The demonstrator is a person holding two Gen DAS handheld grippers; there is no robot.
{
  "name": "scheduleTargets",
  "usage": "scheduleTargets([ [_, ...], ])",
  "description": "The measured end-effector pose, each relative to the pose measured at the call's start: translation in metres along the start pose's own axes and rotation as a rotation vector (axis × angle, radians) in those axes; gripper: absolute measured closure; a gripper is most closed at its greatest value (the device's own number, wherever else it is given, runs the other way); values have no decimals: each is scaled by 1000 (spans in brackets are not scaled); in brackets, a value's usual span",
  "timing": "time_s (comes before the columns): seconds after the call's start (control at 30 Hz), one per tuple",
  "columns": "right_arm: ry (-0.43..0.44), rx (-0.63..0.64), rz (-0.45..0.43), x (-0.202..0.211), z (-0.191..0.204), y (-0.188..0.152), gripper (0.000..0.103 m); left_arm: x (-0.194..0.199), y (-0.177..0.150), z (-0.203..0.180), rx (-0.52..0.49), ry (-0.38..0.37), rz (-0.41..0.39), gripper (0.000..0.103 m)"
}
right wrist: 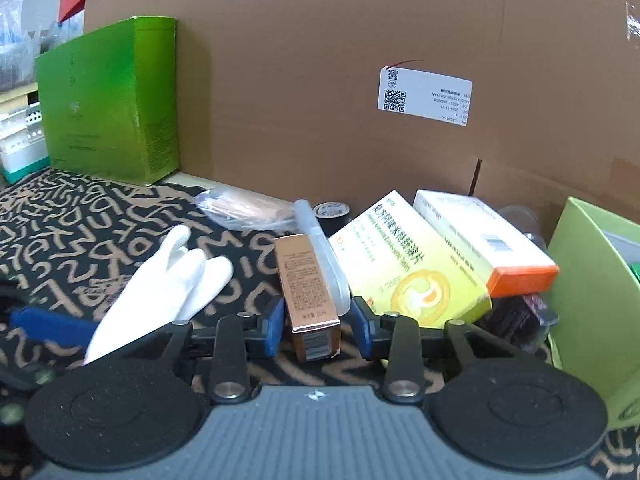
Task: Organize objects
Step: 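Grasp the second white glove with the left gripper while the right gripper grasps the copper bar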
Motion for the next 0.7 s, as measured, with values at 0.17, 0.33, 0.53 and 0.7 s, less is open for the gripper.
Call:
scheduleTargets([
  [0.17,60,-76,37,38,0,-21,64,-13,6,-3,16,-6,15,57],
  [0.33,129,-84,72,75,7,-44,64,-7,1,-11,-20,-37,25,89],
  [0.53,64,-19,0,91,10,-38,56,9,-15,-24,-87,-26,32,88],
  [0.7,110,-3,-23,90,14,-28,57,6,-7,-23,-67,-14,35,78],
])
Point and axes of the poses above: each gripper's, at about its wrist camera, not at the fingertips, and x roughly against the way its jaws point, z to its left, y to its top, the point moved 7 cm from there along -x, roughly the way its jaws point, and after that the axes turned 5 degrees about y, right-handed, at the moved point
